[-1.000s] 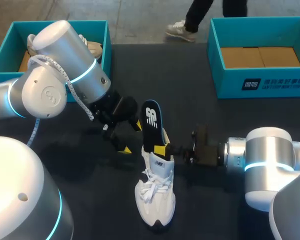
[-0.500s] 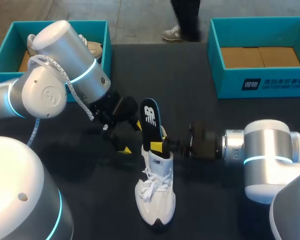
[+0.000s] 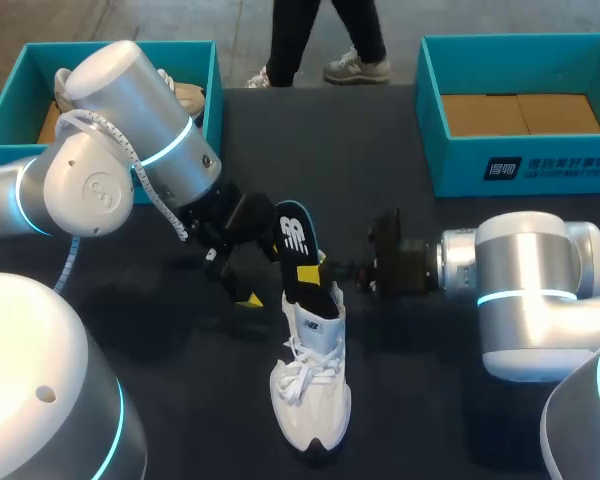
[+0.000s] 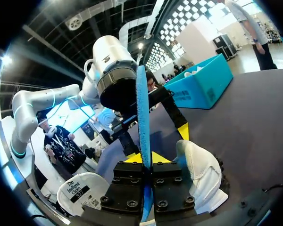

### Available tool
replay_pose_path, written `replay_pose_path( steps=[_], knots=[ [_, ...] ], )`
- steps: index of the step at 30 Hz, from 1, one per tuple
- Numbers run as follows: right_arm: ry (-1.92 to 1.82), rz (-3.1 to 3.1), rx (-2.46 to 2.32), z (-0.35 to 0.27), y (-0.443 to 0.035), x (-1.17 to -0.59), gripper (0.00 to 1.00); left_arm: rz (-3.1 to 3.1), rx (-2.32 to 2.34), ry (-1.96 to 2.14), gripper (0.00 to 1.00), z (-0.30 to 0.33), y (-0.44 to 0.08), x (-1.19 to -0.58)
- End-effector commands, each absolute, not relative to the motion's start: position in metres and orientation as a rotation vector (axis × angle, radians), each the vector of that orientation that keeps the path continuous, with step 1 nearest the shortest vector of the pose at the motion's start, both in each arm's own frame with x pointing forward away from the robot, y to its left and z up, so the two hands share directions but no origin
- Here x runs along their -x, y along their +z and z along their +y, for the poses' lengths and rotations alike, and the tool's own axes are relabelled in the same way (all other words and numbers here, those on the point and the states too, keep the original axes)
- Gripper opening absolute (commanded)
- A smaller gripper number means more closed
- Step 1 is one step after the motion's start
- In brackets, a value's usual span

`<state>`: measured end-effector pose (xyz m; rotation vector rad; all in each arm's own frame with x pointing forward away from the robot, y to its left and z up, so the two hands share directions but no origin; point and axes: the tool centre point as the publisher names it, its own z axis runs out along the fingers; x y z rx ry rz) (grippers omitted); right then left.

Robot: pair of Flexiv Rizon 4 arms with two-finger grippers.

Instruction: Take the shoe out of the shoebox, open the shoe tongue, remove and reinsert the insole, then place the shoe into the shoebox

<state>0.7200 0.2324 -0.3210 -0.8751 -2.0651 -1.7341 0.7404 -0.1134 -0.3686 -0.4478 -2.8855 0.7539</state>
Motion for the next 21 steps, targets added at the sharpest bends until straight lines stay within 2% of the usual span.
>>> replay_pose_path(
  steps=[1, 21],
  knots=[
    [-1.742, -2.049, 0.859, 0.231, -0.323, -0.721, 0.00, -2.888, 0.447, 0.750, 1.00, -0.114, -0.368, -0.740],
    [-1.805, -1.918, 0.904, 0.227, -0.349, -0.694, 0.00, -2.888, 0.447, 0.750, 1.00, -0.114, -0.368, -0.740]
  ],
)
